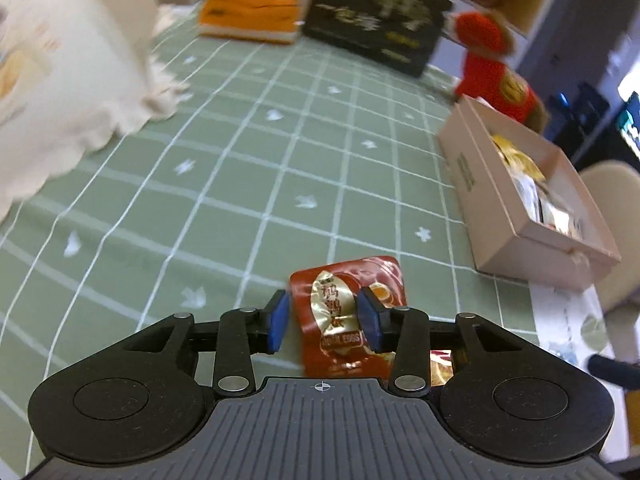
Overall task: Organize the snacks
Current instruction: 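Grasp the red-and-gold quail-egg packet with the left tool, then lift the quail-egg packet with the left tool while the right tool grasps the candy packet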
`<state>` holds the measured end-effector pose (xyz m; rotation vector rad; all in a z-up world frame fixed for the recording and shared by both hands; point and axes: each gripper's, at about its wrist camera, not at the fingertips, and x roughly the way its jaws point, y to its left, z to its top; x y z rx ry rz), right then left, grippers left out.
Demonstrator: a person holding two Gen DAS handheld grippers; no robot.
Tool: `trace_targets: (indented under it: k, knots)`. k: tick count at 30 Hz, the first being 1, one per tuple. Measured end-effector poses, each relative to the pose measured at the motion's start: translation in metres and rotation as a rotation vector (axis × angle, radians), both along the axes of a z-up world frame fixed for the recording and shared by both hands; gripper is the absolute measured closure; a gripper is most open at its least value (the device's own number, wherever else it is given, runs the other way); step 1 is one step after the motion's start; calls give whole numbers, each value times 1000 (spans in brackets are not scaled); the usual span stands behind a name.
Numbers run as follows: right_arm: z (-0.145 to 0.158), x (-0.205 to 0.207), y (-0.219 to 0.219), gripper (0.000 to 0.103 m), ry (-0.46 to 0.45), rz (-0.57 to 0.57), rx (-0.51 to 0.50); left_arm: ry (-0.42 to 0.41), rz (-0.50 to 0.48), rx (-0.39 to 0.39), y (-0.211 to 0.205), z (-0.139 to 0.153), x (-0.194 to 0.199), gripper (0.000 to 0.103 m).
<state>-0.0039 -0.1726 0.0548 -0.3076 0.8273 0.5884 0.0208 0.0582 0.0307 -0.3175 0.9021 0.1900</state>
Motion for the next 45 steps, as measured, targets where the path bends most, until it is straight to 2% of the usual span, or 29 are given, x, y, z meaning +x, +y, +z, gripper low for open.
trace_targets:
  k: [3,8,10,14,16,17,19,23,27,28,31,37,40,44,45]
  knots:
    - [-5,2,-32,28,30,-80,17,-3,-70,68,-15,1,8,59]
    - [-15,9,-65,25,98,-177,73,-2,-115,58,-24,1,18,59]
    - [-18,9,-69,25,107,-181,89,1,-97,28,-22,0,20,59]
    - [-26,15,-66,25,111,-189,81,19,-60,-88,-13,3,15,61]
    - [-30,19,-63,25,131,-204,88,23,-92,-59,-21,6,15,61]
    - [-33,21,-63,24,141,-216,91,35,-126,-17,-29,6,18,61]
    - [-36,22,-63,23,153,-228,92,59,-197,71,-46,4,23,52]
    - [-39,18,-59,22,142,-207,62,72,-217,130,-58,5,34,50]
    - [-44,14,-55,18,137,-199,35,102,-277,123,-68,0,44,42]
    - [-45,13,-54,16,132,-195,34,113,-294,107,-69,-3,46,33]
    - [-45,11,-53,15,128,-193,31,113,-325,158,-75,-6,43,32]
    - [-47,6,-55,12,103,-204,46,103,-231,180,-56,-8,37,30]
    - [-49,3,-54,8,89,-208,53,99,-225,172,-51,-7,38,30]
    - [-50,1,-52,5,82,-212,57,101,-254,166,-55,-9,40,18]
    - [-51,1,-52,4,82,-211,57,94,-251,156,-54,-9,40,17]
